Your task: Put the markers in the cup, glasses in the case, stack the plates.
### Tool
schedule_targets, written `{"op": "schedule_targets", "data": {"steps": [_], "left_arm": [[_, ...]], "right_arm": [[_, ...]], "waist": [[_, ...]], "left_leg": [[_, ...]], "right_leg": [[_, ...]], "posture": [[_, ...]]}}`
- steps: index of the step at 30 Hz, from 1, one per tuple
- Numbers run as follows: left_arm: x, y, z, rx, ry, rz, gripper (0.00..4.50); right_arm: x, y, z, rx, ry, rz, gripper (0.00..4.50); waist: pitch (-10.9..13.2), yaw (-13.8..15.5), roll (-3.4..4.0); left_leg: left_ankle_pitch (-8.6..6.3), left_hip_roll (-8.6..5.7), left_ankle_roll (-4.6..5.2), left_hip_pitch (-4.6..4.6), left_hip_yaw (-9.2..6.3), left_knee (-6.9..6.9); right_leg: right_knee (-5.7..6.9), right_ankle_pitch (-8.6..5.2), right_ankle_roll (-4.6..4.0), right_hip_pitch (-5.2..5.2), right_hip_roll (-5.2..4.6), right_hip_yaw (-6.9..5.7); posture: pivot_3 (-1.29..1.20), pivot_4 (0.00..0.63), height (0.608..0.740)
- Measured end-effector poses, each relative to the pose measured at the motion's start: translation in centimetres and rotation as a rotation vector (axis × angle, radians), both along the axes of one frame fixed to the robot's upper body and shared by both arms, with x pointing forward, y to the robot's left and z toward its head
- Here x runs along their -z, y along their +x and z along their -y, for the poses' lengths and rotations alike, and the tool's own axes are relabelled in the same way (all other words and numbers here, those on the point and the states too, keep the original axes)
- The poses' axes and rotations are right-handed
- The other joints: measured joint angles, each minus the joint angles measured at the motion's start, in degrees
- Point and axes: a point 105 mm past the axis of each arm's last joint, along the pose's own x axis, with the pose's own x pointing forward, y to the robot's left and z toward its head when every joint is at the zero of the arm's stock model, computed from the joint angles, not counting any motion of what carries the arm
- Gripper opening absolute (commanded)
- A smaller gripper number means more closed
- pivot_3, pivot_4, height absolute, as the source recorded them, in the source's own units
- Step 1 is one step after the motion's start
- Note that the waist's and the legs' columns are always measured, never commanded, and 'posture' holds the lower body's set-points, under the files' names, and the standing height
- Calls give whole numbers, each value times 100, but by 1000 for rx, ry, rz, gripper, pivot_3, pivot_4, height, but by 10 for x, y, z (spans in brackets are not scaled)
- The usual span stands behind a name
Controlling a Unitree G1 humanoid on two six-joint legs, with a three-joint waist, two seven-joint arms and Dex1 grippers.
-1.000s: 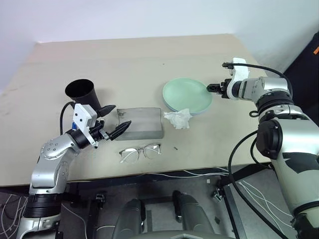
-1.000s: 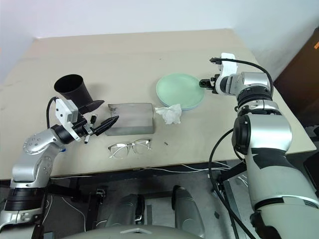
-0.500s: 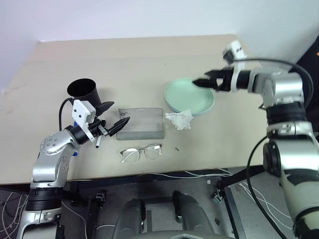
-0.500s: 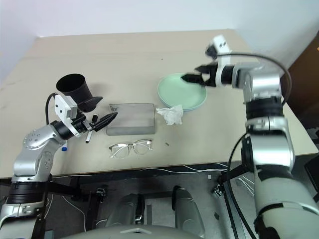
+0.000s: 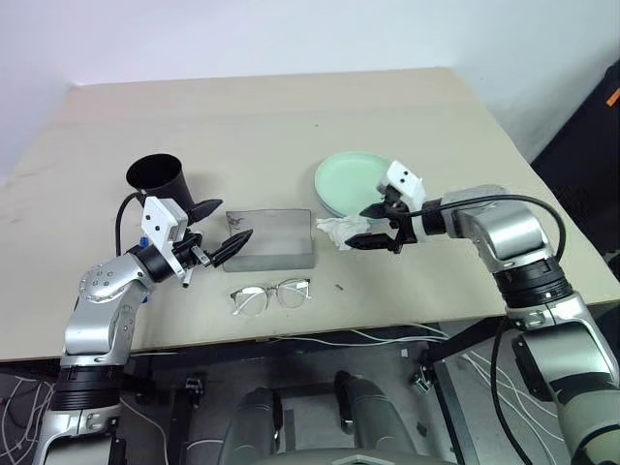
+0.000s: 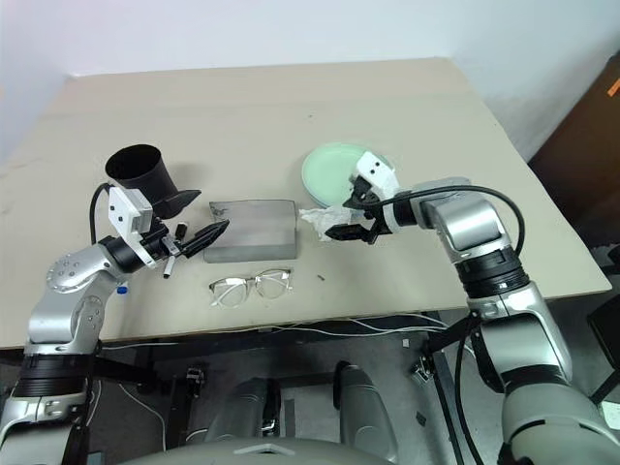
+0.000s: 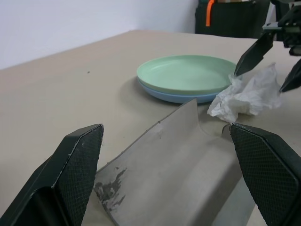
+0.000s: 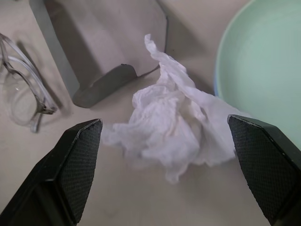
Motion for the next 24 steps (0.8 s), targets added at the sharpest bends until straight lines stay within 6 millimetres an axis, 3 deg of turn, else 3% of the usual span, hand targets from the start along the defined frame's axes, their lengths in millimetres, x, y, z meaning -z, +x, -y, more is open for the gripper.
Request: {"op": "schedule_targets", "data": {"steps": [3,8,9,11,21,22,24], "left_arm": [[0,0,0,-1,0,-1,4500],[3,-1,-1,-9,0,-7,4500],[4,-1,-1,-10,0,-10,4500],[5,-2,-2,-12,0,-14,4500],[5,-3,-2,-14,2,-13,4500],[5,-3,-2,-15,2,-13,4500],[5,-2,-2,-16,2,-13,4500]], "right_arm": [[12,5,-5,-3,-34,12,4481],[16,3,-11,-53,-64,29,4481],[18,3,-12,-59,-78,33,4312],[20,3,-13,-63,-94,34,3876],[6,6,-12,-71,-68,72,305],[3,7,-11,-69,-59,79,28],[-8,6,-10,-70,-13,88,28]], "waist": [[0,13,0],[0,19,0],[0,18,0],[0,17,0],[0,17,0],[0,18,0],[0,18,0]], "left_leg": [[0,0,0,-4,1,0],[0,-1,0,-5,1,4],[0,0,0,-5,1,4],[0,0,0,-4,1,4],[0,0,0,-4,0,4],[0,0,0,-5,0,4],[0,0,0,-5,0,4]], "right_leg": [[0,0,-1,-3,-1,0],[-1,0,0,0,-3,0],[-1,0,0,0,-3,0],[0,0,0,0,-3,0],[0,0,0,-1,-2,-1],[-1,0,0,-1,-2,-1],[-1,0,0,-1,-3,-1]], "posture": [[0,150,733],[0,150,733],[0,150,733],[0,150,733],[0,150,733],[0,150,733],[0,150,733]]}}
